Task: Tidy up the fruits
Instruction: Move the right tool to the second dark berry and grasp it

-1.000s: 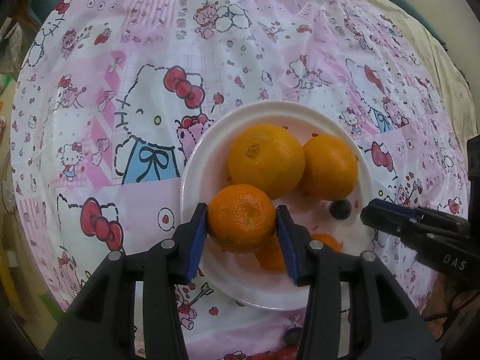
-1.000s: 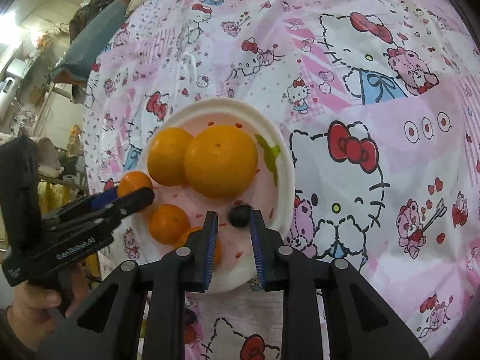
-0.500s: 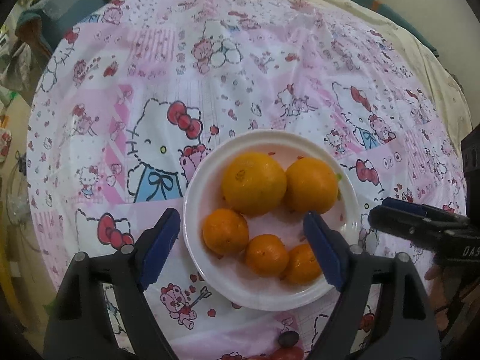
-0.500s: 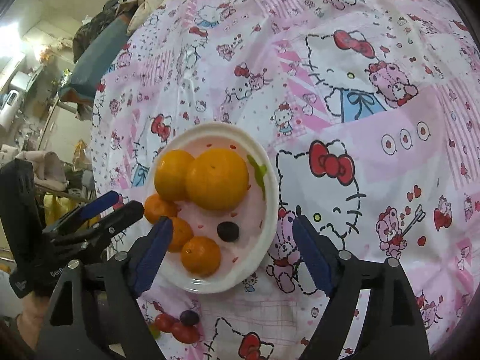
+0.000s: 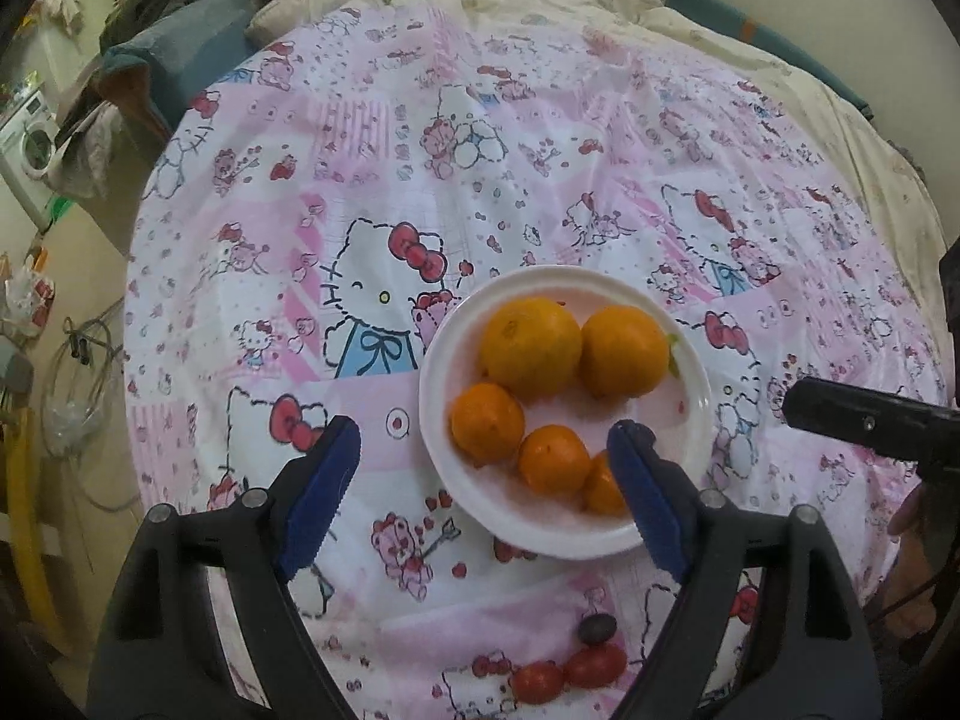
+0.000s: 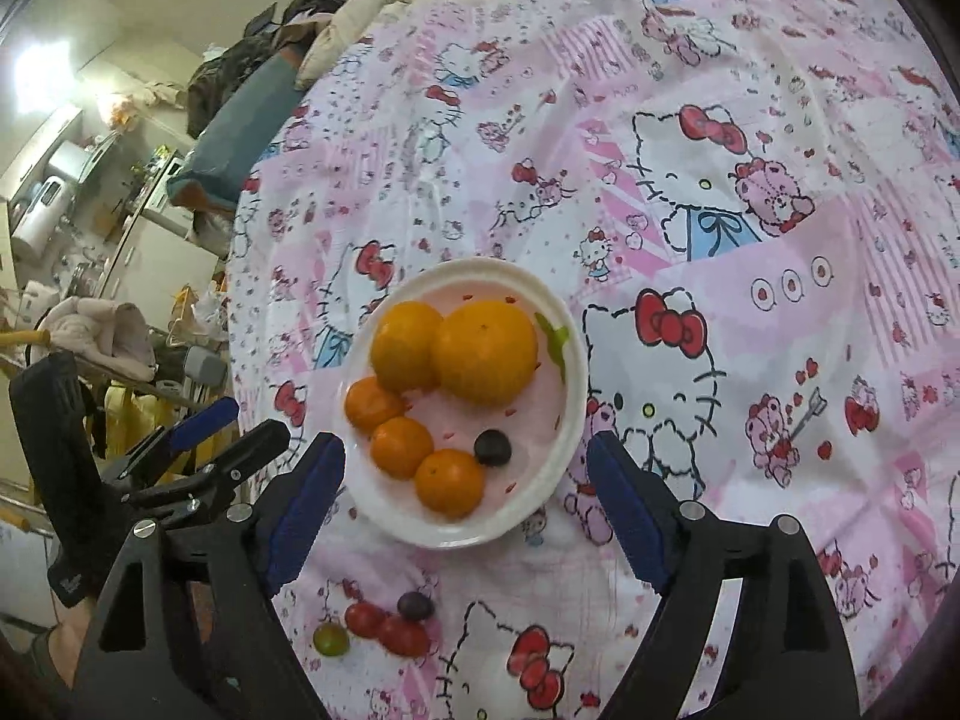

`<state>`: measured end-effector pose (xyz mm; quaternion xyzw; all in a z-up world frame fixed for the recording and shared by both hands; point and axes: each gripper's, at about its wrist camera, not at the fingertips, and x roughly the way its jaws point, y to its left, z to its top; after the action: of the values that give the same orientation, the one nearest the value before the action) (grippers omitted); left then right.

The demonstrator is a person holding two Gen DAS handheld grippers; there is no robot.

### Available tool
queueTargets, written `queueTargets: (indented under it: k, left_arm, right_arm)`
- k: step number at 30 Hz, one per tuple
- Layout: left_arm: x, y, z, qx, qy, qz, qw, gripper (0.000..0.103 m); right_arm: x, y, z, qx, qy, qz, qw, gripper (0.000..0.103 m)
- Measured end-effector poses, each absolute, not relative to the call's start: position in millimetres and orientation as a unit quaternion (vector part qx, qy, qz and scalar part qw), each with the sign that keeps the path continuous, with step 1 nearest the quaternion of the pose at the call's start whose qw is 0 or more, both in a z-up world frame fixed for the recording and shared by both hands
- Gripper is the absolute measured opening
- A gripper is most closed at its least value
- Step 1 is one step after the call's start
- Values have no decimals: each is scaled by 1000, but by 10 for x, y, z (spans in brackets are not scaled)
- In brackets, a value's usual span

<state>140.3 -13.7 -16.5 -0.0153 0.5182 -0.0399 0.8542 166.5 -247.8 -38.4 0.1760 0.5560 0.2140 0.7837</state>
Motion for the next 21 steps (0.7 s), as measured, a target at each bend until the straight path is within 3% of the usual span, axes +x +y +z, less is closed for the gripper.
queueTargets:
  k: [21]
  left_arm:
    - [625,-217,-41,-17,500,-13,866,82]
  right_arm:
    - [1069,-2585,-462,210,576,197,765,85]
